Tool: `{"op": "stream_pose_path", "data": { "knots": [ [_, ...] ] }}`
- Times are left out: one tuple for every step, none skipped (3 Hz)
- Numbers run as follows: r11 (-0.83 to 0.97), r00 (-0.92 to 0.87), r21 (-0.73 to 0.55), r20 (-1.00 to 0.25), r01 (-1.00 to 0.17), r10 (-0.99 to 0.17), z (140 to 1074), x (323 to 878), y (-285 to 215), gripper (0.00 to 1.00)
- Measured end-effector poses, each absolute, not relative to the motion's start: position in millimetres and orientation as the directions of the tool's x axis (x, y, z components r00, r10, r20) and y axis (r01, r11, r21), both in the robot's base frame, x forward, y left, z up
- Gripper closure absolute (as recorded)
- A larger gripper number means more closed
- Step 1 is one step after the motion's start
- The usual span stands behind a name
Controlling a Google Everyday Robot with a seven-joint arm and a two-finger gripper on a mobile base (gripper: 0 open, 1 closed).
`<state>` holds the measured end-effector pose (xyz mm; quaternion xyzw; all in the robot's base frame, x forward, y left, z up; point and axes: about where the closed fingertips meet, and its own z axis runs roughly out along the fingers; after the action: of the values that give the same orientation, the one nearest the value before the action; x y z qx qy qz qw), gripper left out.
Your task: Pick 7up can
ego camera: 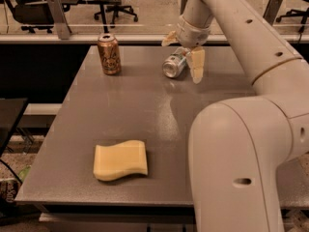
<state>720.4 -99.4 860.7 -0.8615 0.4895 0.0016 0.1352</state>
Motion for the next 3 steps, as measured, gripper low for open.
{"op": "stream_pose_path", "data": {
  "knots": [
    [-0.511, 0.54, -0.225, -0.095, -0.83, -0.836, 854.3, 731.2, -95.2, 0.0],
    [-0.52, 0.542, -0.21, -0.065, -0.828, -0.838, 849.8, 736.7, -95.2, 0.13],
    [-0.525, 0.545, -0.208, -0.053, -0.825, -0.837, 851.1, 736.7, -95.8, 0.36]
  ]
}}
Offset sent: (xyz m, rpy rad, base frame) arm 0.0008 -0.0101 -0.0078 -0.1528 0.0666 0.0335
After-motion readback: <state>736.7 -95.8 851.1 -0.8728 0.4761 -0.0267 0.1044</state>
